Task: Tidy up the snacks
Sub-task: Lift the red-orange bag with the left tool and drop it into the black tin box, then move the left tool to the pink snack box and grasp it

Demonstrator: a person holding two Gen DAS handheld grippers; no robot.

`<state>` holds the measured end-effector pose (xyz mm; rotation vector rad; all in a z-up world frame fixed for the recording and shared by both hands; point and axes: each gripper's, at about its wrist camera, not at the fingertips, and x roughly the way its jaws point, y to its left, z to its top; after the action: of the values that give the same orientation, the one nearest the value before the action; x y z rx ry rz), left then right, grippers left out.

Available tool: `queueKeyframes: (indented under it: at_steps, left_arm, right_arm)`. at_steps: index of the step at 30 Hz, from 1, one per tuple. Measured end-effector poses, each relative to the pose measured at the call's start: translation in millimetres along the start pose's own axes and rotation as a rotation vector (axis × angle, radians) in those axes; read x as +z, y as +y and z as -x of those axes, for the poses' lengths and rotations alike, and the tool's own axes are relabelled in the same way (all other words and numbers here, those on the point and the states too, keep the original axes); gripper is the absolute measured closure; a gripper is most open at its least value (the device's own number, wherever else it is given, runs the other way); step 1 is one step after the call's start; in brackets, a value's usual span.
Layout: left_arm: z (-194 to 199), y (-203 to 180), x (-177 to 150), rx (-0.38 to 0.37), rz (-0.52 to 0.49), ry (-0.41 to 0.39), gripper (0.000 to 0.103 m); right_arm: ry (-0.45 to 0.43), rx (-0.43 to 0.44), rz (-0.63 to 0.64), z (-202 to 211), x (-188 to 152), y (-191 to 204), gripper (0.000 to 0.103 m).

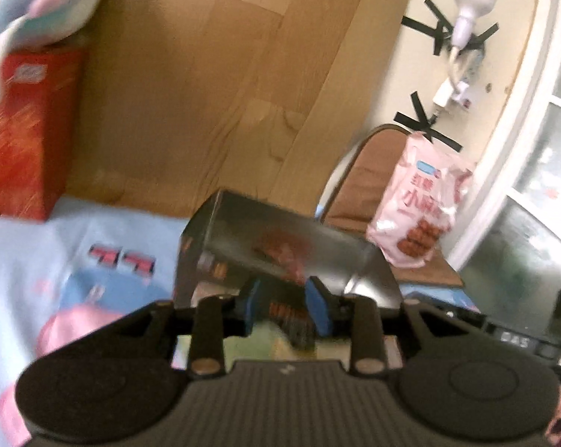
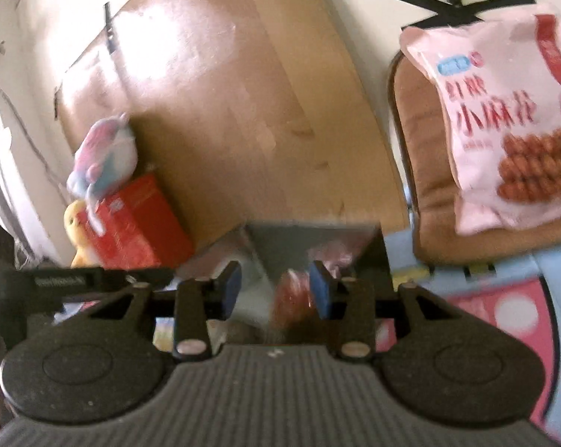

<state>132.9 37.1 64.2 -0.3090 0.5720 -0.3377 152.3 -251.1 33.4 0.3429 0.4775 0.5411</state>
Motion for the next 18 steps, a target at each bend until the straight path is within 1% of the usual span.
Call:
queueKeyframes:
  at_steps: [2,4,6,8,10,13,16,18]
  left_arm:
    - [20.9,11.6,-17.4,0.015,0.022,0.01,0.073]
    - [38.4,26.9,-31.1,0.038,0.058,0.027,0.073]
    - [55.8,43.5,-43.5,0.068,0.101,0.036,0.073]
    - [70.6,58.2,-53.9,0.084,0.137,0.042,0.073]
    - [81.4,68.8,-63.7,0.074,0.174,0.051,0.073]
    - [85.3,74.0,-72.2,0.042,0.205,0.067,0.073]
    - [81.2,68.9,-75.2,0.009,0.194,0.087,0.073]
    - [78.7,62.2,-78.0,-0.021,0.17,0.104,0.068]
  right_arm:
    - [0.051,0.01,-0.067,7.4,-16.6,-7.4,0.057]
    - [0.078,0.029,-0.105,16.5,-28.9,-6.4,0.057]
    - [0.093,0.056,-0.108,25.3,-38.0,1.6,0.057]
    - [0.108,0.097,-0.084,32.1,-43.1,15.1,0.057]
    - [0.126,0.126,-0.036,34.5,-47.9,31.4,0.058]
    - [0.158,0.153,0.063,30.6,-58.1,56.8,0.058]
    - [0.214,0.175,0.122,19.3,-67.3,75.5,0.058]
    - [0.247,0.186,0.147,14.3,-71.0,82.6,0.057]
